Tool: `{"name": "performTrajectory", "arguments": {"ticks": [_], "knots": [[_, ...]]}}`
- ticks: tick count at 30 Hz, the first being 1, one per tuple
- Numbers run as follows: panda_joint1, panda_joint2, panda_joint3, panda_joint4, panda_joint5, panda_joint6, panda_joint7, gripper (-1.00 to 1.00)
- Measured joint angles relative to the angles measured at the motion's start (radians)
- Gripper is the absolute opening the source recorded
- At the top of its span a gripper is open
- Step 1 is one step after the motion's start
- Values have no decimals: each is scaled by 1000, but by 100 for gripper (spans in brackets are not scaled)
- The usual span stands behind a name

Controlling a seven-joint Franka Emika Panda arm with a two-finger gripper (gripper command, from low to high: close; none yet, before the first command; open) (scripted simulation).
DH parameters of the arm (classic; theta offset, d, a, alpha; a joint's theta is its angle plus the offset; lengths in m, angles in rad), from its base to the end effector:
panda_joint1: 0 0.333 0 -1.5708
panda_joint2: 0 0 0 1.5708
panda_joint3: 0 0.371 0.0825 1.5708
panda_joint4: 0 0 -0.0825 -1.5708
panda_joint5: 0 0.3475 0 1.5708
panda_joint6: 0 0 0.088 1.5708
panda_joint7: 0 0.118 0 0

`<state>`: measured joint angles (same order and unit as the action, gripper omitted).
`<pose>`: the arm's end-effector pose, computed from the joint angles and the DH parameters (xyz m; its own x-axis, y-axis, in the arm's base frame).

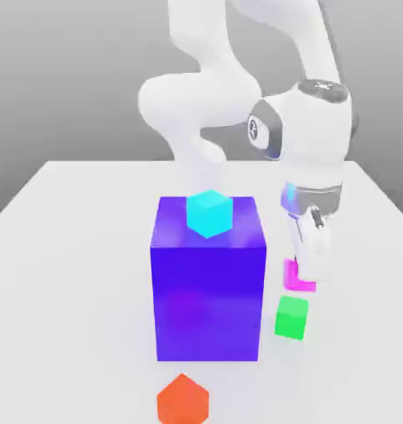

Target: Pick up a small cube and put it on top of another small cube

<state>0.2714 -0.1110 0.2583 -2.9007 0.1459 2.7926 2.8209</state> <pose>0.2851 0.1580 0.2942 -0.7572 -0.6531 -0.0065 -0.6531 0.7570 0.0206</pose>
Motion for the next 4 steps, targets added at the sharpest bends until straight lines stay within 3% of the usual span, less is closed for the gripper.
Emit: {"name": "performTrajectory", "arguments": {"ticks": [4], "knots": [[-17, 93, -5, 2, -66, 89, 46, -100]]}}
